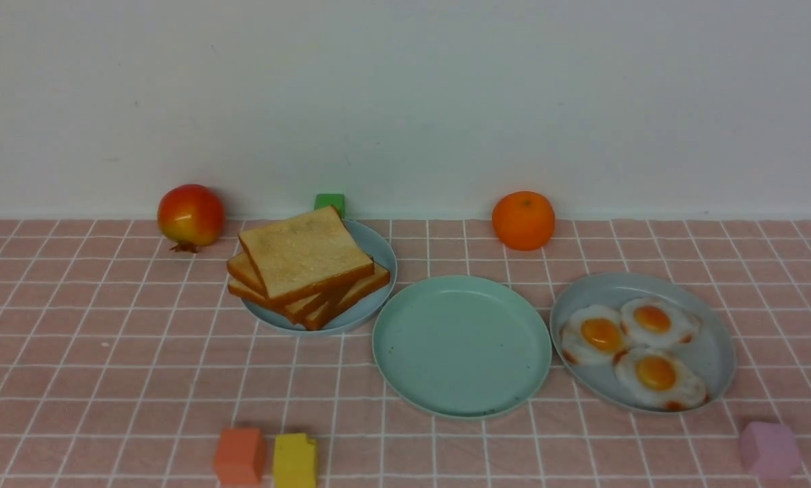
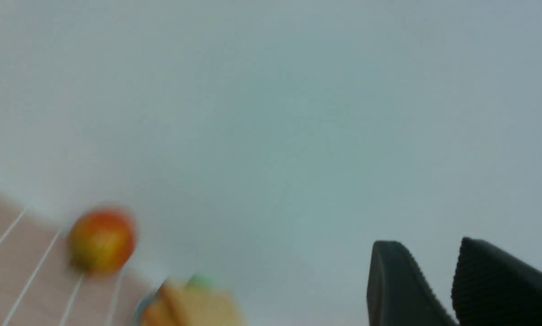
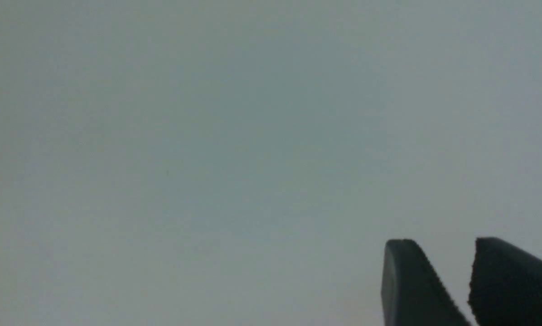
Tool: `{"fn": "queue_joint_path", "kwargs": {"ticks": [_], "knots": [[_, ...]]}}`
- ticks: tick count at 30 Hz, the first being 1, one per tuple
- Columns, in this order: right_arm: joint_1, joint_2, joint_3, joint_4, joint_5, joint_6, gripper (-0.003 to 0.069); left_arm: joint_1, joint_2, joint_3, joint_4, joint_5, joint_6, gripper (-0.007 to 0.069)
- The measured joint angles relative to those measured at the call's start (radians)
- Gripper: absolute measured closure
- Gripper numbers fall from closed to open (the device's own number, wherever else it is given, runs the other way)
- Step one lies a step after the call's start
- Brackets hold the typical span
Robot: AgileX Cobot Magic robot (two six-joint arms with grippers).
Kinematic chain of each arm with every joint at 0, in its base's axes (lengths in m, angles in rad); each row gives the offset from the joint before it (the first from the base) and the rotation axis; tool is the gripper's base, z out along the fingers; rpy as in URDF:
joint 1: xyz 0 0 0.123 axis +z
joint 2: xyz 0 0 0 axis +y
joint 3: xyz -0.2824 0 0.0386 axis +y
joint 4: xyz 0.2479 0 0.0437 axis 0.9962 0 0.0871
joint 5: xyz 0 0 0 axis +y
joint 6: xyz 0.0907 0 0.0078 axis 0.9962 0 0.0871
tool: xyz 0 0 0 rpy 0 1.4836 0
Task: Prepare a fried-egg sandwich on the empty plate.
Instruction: Use the left arm to grab a slice of bread
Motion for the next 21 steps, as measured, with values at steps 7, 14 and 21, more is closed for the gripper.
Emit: {"fn": "queue_joint_path", "kwargs": {"ticks": [7,14,21], "knots": [[0.0,0.265,-0.476,0.004,0.372,0.02,0.0417,0.0,0.274,-0.441,0.019,0.324,0.0,0.0384],[0.0,0.471,-0.575,-0.118,0.501,0.02,0.0417,0.0,0.604,-0.595,0.091,0.612,0.066,0.0384],[0.07,0.626,-0.579,-0.066,0.554,0.018,0.0417,0.0,0.911,-0.6,0.037,0.646,0.094,0.0384]]}}
